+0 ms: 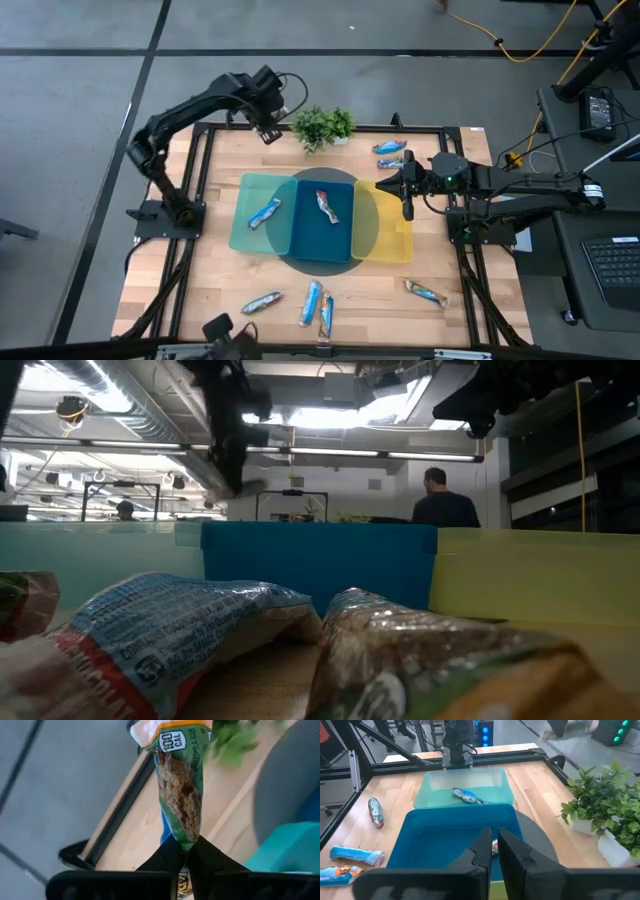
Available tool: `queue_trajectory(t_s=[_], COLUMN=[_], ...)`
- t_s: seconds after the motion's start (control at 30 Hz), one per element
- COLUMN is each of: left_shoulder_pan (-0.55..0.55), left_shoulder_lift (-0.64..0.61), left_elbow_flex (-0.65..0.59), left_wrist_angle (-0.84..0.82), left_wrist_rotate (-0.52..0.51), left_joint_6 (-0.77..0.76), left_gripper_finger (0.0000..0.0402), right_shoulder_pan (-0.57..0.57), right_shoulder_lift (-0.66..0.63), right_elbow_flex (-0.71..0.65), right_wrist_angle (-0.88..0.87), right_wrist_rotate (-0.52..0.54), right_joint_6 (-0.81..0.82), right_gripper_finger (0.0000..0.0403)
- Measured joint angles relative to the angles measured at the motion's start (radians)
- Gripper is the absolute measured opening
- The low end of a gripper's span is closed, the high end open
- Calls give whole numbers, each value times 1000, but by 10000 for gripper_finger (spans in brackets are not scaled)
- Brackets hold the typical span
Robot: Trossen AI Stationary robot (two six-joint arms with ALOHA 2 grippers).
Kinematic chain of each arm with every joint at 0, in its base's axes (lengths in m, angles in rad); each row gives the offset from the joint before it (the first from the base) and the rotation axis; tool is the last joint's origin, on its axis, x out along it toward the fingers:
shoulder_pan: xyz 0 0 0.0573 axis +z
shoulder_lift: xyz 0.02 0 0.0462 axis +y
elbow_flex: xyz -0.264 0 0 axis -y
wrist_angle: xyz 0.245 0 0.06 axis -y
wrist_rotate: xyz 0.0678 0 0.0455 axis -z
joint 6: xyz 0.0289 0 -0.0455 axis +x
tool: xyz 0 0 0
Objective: Pick and place Granola Bars by type
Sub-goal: Put the yellow granola bar into the yellow bin
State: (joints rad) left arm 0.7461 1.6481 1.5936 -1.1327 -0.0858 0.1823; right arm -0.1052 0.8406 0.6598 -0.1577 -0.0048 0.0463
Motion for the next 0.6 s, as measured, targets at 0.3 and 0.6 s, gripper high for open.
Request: queue_trajectory(t_s=[0.3,0.6], left_shoulder_pan=[-153,-310], left_shoulder_lift=[-196,-291], left_elbow_flex=[0,0], left_wrist_angle=[70,227], left_wrist_rotate=[9,2], left_joint_6=[-42,-68], left_gripper_finger=[13,10], right_shoulder_pan=[-2,-42], right_shoulder_lift=[0,3], right_elbow_flex=[7,155], right_wrist_angle=[106,109], right_wrist_rotate=[2,48], right_joint_6=[-3,-32], right_gripper_finger=[43,138])
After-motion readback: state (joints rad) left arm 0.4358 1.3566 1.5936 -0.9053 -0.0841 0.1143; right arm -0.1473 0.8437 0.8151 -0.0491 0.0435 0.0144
